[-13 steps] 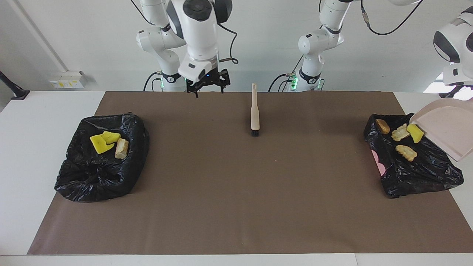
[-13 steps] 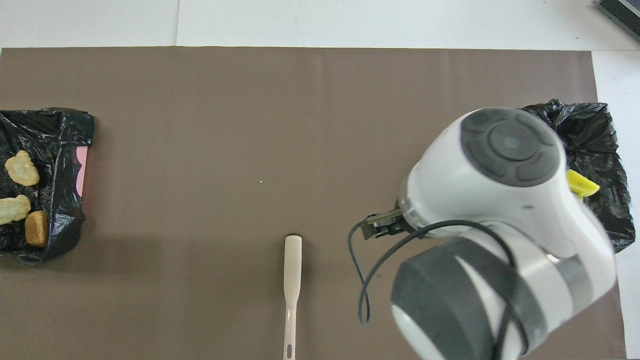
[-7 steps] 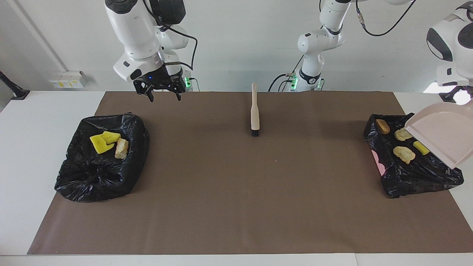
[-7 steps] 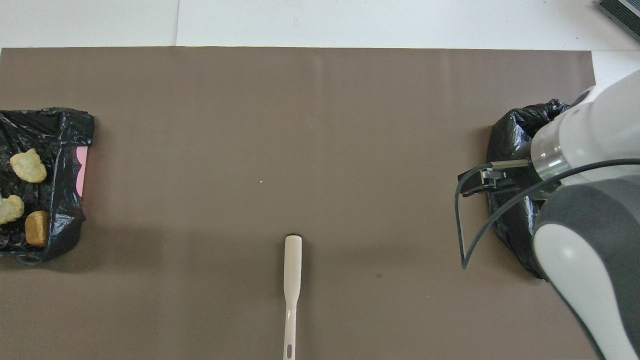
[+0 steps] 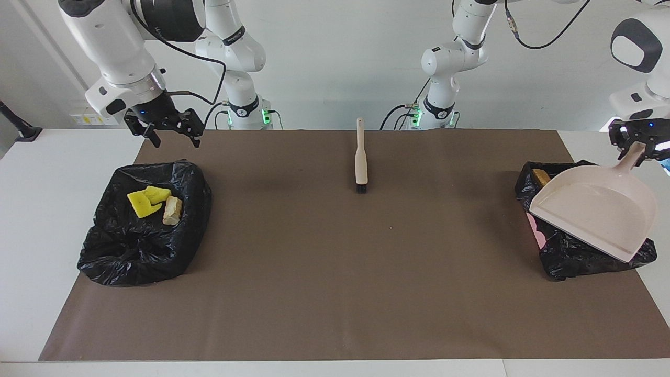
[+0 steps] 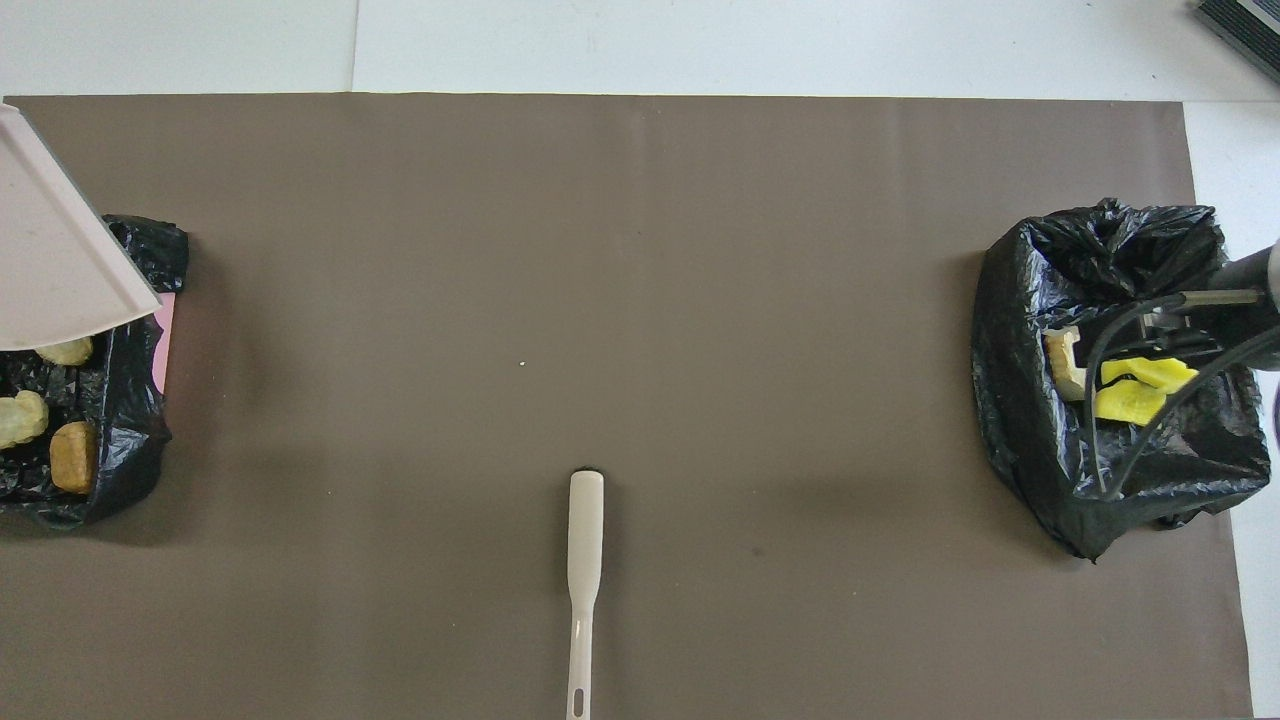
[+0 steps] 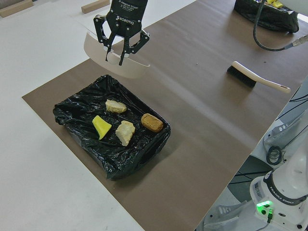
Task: Sweep and dump trash in bin
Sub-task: 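Bring the emptied dustpan back and set it on the table with the left gripper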
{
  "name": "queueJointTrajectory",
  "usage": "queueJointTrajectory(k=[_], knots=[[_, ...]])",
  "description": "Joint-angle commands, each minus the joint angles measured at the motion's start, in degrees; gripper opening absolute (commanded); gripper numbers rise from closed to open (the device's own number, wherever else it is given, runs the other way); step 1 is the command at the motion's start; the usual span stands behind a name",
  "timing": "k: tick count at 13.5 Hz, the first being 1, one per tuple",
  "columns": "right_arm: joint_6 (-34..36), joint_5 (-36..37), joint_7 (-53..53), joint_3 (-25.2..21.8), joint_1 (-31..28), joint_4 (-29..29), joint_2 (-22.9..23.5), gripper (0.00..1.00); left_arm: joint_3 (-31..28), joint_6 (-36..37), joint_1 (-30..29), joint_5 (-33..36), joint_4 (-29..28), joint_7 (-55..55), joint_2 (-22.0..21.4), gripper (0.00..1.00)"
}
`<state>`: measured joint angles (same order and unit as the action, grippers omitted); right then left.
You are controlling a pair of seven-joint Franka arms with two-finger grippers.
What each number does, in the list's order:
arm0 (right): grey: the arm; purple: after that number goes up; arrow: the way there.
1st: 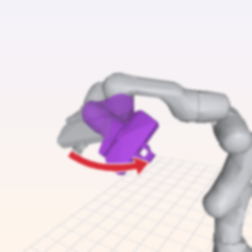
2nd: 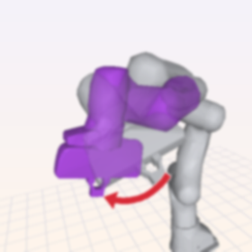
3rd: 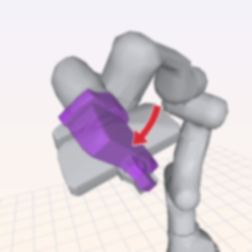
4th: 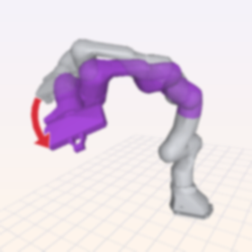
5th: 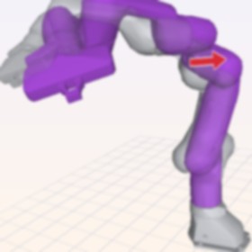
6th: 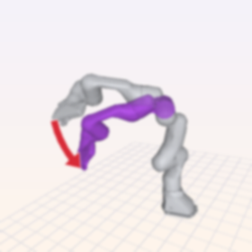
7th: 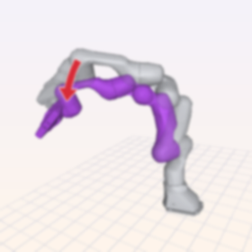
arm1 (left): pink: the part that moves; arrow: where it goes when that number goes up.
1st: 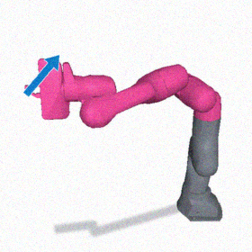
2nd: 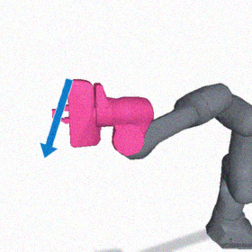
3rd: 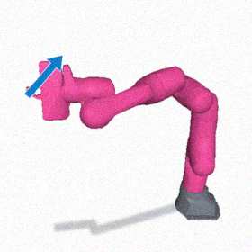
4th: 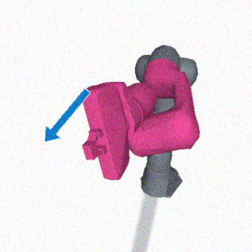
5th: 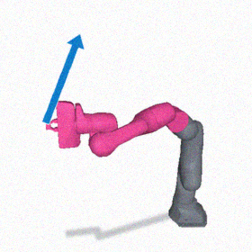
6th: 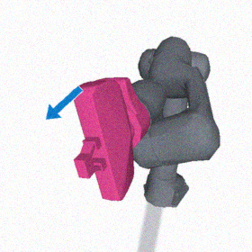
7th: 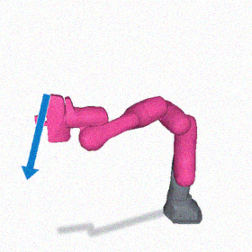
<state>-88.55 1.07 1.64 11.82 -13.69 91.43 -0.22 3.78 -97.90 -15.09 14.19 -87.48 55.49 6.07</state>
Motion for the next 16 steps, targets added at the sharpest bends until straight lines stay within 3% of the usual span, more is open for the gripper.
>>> queueJointTrajectory(k=[1,4,7,10,12,14,16], knots=[[1.1,0.9,0.6,0.4,-0.5,-3.3,-0.6,1.00,-0.3,1.4,3.9,-6.7,-3.4,-15.6,-2.5,0.00],[4.8,0.2,-3.2,-0.7,-0.6,-3.5,-1.3,1.00,-0.3,-0.8,11.3,-12.1,-7.0,-37.2,-3.3,0.00],[5.3,0.3,-2.9,-0.5,-0.7,-2.1,-3.0,1.00,-0.3,-7.1,20.2,-16.0,-10.2,-46.2,-2.4,0.00],[5.3,0.3,-2.9,-0.6,-0.8,-2.0,-3.0,1.00,-0.3,-14.0,29.6,-16.1,-12.3,-59.8,0.2,0.00],[5.3,0.0,-2.8,-1.1,-0.6,-2.5,-2.6,1.00,-0.3,-17.7,35.4,-16.8,-12.3,-66.7,4.2,0.00],[5.5,0.0,-2.7,-4.2,2.3,-2.7,-2.6,1.00,-0.3,-23.8,39.9,-17.3,-12.4,-73.1,7.5,0.00],[6.2,0.0,-2.6,-10.3,7.8,-3.6,-2.4,1.00,-0.2,-25.8,41.2,-17.7,-12.5,-73.8,9.6,0.00]])
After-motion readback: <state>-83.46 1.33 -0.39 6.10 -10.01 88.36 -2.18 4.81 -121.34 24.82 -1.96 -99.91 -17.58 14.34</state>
